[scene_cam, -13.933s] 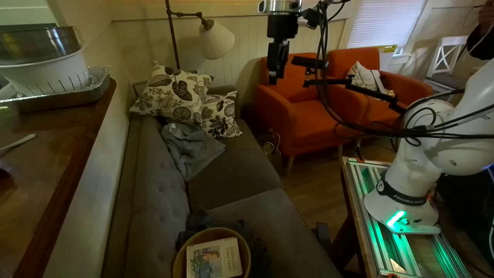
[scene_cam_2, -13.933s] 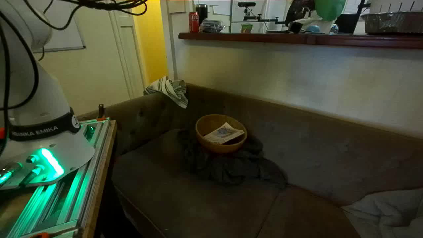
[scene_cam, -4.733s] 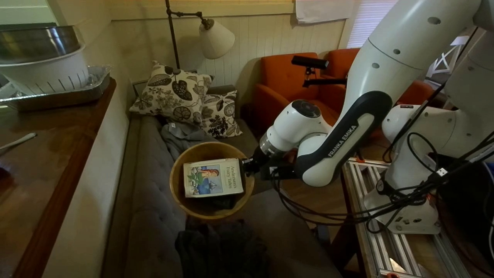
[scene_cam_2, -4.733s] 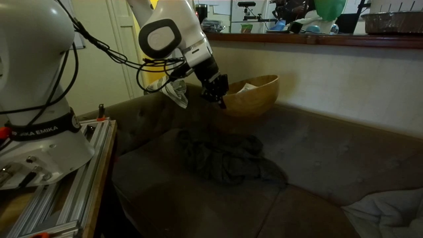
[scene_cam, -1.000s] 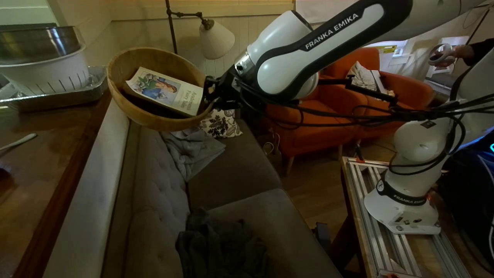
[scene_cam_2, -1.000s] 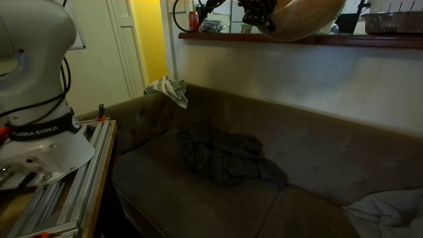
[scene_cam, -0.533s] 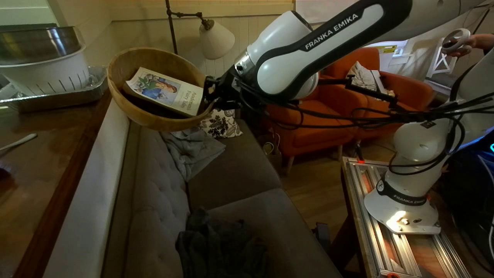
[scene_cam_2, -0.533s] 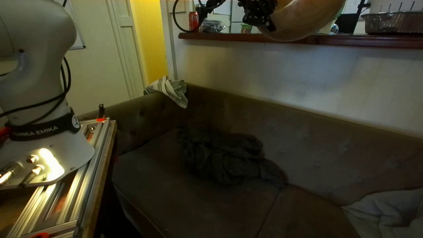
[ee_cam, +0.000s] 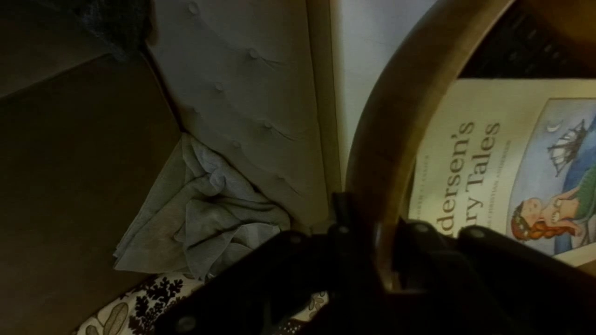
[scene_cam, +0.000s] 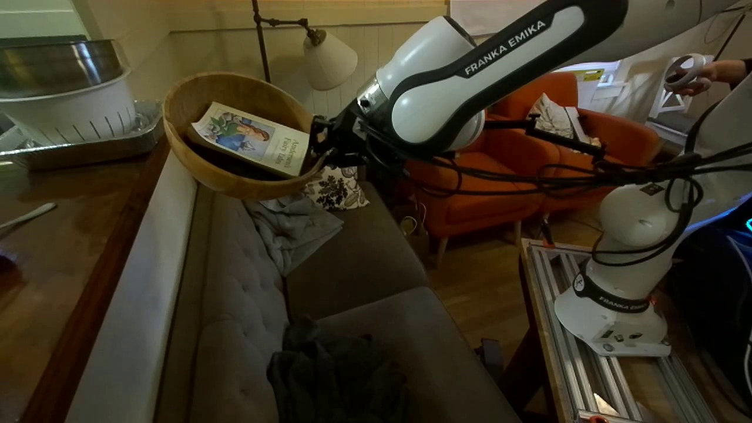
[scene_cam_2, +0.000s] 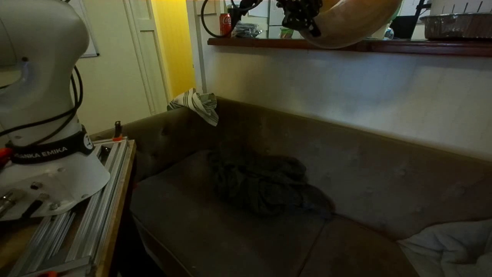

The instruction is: Pick the bowl and put it on the shelf

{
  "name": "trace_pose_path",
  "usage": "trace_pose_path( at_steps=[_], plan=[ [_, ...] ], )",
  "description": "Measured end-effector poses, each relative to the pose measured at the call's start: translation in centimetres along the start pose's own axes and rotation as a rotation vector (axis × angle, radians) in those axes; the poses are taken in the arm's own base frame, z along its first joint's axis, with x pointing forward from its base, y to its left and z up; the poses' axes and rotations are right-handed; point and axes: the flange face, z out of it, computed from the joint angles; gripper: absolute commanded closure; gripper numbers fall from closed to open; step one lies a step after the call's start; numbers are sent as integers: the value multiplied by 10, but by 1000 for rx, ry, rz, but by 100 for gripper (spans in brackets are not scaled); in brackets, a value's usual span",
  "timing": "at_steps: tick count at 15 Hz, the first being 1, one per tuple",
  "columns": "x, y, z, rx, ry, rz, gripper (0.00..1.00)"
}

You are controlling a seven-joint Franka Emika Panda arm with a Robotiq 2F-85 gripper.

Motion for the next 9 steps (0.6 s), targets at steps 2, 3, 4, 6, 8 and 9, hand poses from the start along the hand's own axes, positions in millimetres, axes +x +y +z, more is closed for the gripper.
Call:
trace_pose_path(
  at_steps=[2, 3, 4, 6, 8, 9],
  plan=[
    [0, 0, 0, 0, 0, 0, 86],
    [0, 0, 0, 0, 0, 1, 86],
    [0, 0, 0, 0, 0, 1, 96],
    [0, 3, 2, -14, -9, 0, 96],
    [-7, 19, 11, -60, -43, -30, 96],
    [-10, 27, 16, -80, -60, -50, 96]
  ],
)
